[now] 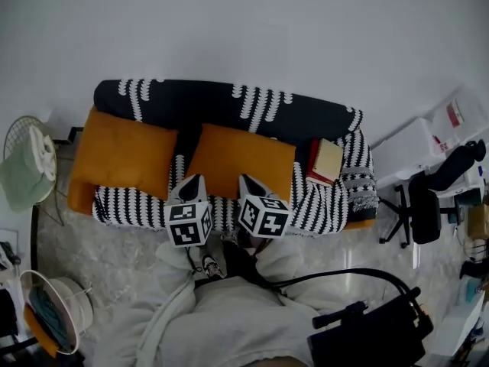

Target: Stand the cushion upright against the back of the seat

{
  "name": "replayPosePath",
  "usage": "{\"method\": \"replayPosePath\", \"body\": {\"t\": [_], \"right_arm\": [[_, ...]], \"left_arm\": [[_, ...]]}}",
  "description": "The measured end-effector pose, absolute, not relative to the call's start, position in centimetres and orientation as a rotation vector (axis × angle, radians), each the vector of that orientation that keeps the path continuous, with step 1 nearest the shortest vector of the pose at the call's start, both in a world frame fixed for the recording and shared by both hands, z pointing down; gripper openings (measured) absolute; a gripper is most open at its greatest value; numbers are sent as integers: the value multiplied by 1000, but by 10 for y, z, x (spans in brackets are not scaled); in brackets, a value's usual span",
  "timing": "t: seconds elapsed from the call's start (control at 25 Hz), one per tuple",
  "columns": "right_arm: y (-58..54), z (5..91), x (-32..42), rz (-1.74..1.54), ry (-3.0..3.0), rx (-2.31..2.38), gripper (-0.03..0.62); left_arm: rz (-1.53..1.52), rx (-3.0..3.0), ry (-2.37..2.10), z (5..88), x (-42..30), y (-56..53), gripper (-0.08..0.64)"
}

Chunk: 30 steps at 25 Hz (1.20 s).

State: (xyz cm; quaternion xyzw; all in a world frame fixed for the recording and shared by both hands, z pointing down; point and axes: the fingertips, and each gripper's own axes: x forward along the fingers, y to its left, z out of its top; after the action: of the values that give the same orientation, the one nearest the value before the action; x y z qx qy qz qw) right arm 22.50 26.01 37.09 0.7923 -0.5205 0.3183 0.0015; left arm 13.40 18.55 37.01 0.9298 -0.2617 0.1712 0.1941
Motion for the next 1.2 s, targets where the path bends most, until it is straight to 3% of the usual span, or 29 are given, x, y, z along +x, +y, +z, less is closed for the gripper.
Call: {"method": "replayPosePath", "body": {"t": [0.28, 0.8, 1.2], "right_arm": [[229, 347, 245, 920, -1716, 2488, 61], [225, 377, 276, 1021, -1682, 2443, 61], [206, 452, 288, 1184, -1632, 2307, 61]], "left_arm": [[441, 2642, -793, 348, 155, 157, -5], [547, 2576, -798, 384, 173, 154, -5], [693, 2494, -793, 449, 185, 142, -5]]}}
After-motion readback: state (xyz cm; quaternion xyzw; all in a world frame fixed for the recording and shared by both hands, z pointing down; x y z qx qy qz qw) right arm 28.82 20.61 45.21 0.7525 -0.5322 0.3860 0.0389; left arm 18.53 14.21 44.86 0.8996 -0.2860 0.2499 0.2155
